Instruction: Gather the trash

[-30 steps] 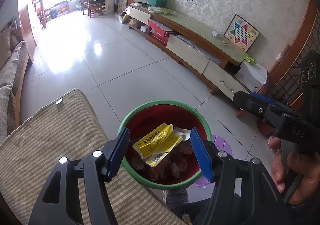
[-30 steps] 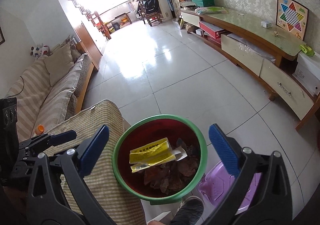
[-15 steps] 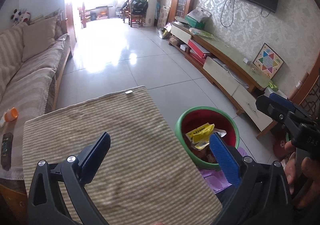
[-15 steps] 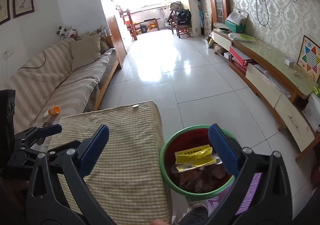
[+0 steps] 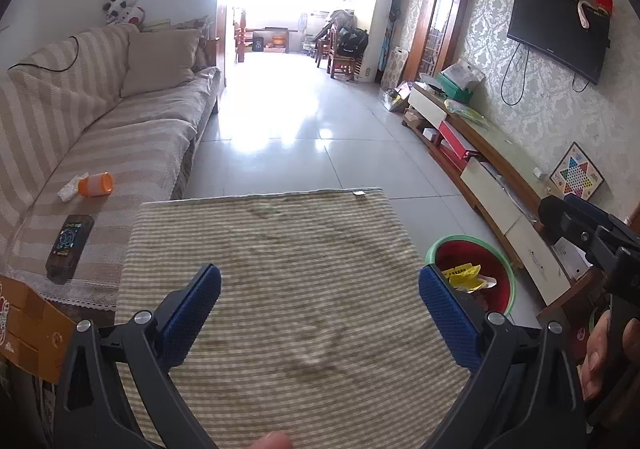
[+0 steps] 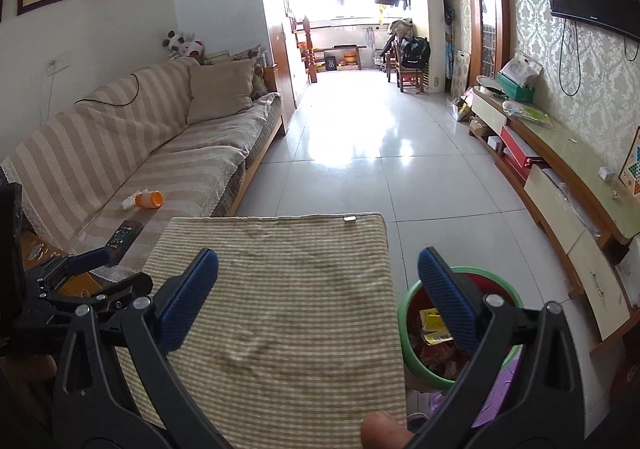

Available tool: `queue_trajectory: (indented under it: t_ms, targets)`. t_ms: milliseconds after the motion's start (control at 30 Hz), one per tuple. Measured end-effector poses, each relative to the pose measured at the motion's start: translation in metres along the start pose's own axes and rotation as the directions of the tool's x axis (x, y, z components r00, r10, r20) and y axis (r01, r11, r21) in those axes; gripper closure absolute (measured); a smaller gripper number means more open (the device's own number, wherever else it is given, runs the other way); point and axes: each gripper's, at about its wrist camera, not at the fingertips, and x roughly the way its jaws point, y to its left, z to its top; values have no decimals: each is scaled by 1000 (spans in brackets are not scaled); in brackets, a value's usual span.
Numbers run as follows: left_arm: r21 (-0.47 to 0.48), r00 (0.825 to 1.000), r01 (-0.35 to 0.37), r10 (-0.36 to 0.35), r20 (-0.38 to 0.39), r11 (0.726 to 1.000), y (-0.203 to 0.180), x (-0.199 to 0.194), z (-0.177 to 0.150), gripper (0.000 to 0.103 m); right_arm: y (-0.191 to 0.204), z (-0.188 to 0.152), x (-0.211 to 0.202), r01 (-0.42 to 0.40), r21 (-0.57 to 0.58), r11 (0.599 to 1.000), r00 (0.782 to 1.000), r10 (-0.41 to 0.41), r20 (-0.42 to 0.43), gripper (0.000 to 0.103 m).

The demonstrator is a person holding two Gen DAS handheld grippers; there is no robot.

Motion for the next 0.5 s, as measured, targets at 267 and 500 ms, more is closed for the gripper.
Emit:
queue_trajectory:
  t_ms: [267,500]
  targets:
    - [-10,973,-144,144,181,990,24,-54,-10,8,50,-5,-5,-49,-54,997,999,48,-3,5]
    - [-30,950,-165,167,264,986,37,-87,-24,8,84,-19,-13,-42,-92,995,999,43,12,5]
